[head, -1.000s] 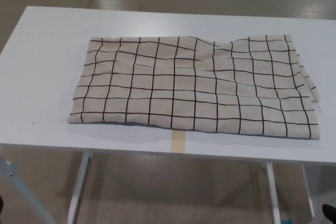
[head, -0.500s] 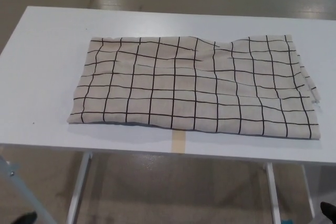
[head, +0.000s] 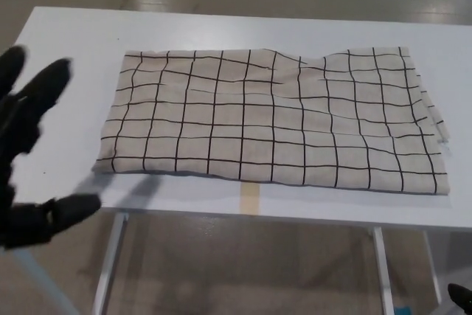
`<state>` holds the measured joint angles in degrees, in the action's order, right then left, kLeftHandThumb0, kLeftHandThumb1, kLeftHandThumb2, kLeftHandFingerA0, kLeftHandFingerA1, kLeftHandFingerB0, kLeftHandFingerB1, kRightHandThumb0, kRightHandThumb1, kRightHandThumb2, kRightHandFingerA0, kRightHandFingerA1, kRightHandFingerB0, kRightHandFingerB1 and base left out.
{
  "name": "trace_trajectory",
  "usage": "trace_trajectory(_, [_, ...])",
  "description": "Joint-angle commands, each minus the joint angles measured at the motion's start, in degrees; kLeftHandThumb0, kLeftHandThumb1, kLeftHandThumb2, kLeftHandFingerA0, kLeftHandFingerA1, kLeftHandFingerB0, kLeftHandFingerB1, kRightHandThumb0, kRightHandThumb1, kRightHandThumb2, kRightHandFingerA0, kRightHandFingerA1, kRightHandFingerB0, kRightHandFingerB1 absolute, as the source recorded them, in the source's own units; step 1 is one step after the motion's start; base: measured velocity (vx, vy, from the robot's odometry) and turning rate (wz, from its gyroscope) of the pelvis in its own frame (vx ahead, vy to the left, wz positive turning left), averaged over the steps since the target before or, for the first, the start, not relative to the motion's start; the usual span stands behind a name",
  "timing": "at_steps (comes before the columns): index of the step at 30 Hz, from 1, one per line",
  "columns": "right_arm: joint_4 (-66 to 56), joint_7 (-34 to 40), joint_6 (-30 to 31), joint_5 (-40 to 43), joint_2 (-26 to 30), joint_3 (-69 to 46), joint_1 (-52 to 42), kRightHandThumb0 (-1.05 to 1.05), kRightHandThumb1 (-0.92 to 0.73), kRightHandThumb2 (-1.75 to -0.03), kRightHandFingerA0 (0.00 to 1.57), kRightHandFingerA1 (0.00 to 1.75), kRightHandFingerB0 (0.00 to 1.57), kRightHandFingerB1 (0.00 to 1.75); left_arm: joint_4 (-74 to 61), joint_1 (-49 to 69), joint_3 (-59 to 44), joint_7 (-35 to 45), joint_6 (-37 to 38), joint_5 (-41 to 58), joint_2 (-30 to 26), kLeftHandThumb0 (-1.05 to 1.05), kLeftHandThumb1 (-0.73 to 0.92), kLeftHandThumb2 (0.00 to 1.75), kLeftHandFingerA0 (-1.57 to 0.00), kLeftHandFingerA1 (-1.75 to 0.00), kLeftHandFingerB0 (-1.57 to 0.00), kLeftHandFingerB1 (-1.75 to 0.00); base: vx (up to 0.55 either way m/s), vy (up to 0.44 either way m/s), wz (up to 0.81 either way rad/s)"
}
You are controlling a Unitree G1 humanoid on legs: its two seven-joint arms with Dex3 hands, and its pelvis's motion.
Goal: Use the left hand to fold a white towel with checkered patterns in half.
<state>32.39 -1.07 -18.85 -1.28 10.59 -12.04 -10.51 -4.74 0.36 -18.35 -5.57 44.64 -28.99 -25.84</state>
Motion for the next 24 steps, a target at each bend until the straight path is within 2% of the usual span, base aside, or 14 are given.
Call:
trace_trajectory(1, [1.0, -0.5, -1.8, 0.1, 1.1, 0.2, 0.0, -0.47, -0.7, -0.61, 0.41, 0.39, 0.38, 0.35, 11.1, -13.0, 12.4, 4.8, -7.6, -20.4, -8.2, -0.5, 0.45, 0.54, 0.0, -0.18, -0.04, -0.24, 0.0, 0.0, 0.0])
trace_trajectory(2, [0.9, -0.5, -1.8, 0.1, 1.1, 0.3, 0.0, -0.47, -0.7, -0.61, 0.42, 0.39, 0.38, 0.35, 12.1, -13.5, 13.2, 5.0, -8.2, -20.8, -8.4, -0.52, 0.35, 0.72, 0.0, -0.13, -0.05, -0.25, 0.0, 0.0, 0.0])
trace_trajectory(12, [1.3, -0.2, -2.6, 0.0, 0.7, 0.3, -0.7, -0.46, -0.69, -0.6, 0.43, 0.4, 0.4, 0.36, 25.5, -20.0, 23.2, 5.4, -13.7, -22.1, -10.9, -0.56, 0.37, 0.72, 0.0, -0.08, -0.04, -0.2, 0.0, 0.0, 0.0])
trace_trajectory(24, [2.9, 0.4, -3.5, 0.1, 0.5, 0.1, -0.2, -0.41, -0.68, -0.6, 0.43, 0.4, 0.42, 0.37, 40.8, -27.4, 31.5, -2.4, -16.4, -21.3, -10.9, -0.54, 0.35, 0.7, 0.0, -0.06, -0.06, -0.2, 0.0, 0.0, 0.0])
